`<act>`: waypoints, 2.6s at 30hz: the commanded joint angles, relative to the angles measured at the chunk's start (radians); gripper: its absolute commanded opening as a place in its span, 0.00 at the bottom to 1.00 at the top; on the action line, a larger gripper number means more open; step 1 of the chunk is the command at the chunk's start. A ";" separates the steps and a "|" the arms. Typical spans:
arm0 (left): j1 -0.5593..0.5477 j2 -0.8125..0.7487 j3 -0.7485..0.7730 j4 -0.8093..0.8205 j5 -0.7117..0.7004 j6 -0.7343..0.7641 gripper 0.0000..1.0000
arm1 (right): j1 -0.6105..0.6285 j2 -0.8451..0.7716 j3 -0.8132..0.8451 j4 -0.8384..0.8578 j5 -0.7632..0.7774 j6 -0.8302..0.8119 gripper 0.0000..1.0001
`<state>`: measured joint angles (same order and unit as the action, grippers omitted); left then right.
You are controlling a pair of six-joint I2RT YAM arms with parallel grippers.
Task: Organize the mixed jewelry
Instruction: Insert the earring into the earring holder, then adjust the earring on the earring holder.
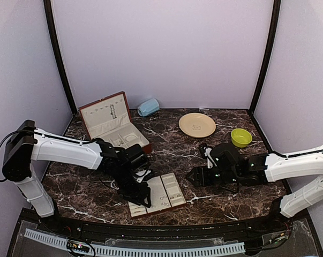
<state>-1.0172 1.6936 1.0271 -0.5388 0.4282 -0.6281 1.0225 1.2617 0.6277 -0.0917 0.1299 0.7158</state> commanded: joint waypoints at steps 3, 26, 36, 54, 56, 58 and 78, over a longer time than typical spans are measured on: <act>0.003 -0.066 0.034 -0.040 -0.033 0.032 0.51 | -0.003 -0.027 -0.010 0.079 -0.045 -0.042 0.71; 0.349 -0.537 -0.110 0.159 -0.330 0.281 0.72 | 0.267 0.307 0.405 -0.141 0.086 -0.182 0.66; 0.486 -0.644 -0.219 0.255 -0.375 0.434 0.75 | 0.343 0.548 0.653 -0.361 0.149 -0.185 0.60; 0.486 -0.655 -0.314 0.357 -0.300 0.436 0.76 | 0.379 0.705 0.833 -0.509 0.120 -0.202 0.50; 0.486 -0.649 -0.312 0.356 -0.297 0.435 0.76 | 0.379 0.716 0.845 -0.518 0.122 -0.210 0.50; 0.486 -0.645 -0.311 0.358 -0.295 0.435 0.76 | 0.381 0.723 0.851 -0.523 0.121 -0.216 0.49; 0.486 -0.624 -0.311 0.362 -0.278 0.430 0.76 | 0.390 0.765 0.889 -0.553 0.129 -0.230 0.46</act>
<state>-0.5354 1.0687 0.7284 -0.1947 0.1390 -0.2020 1.4010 2.0033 1.4841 -0.6273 0.2405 0.4896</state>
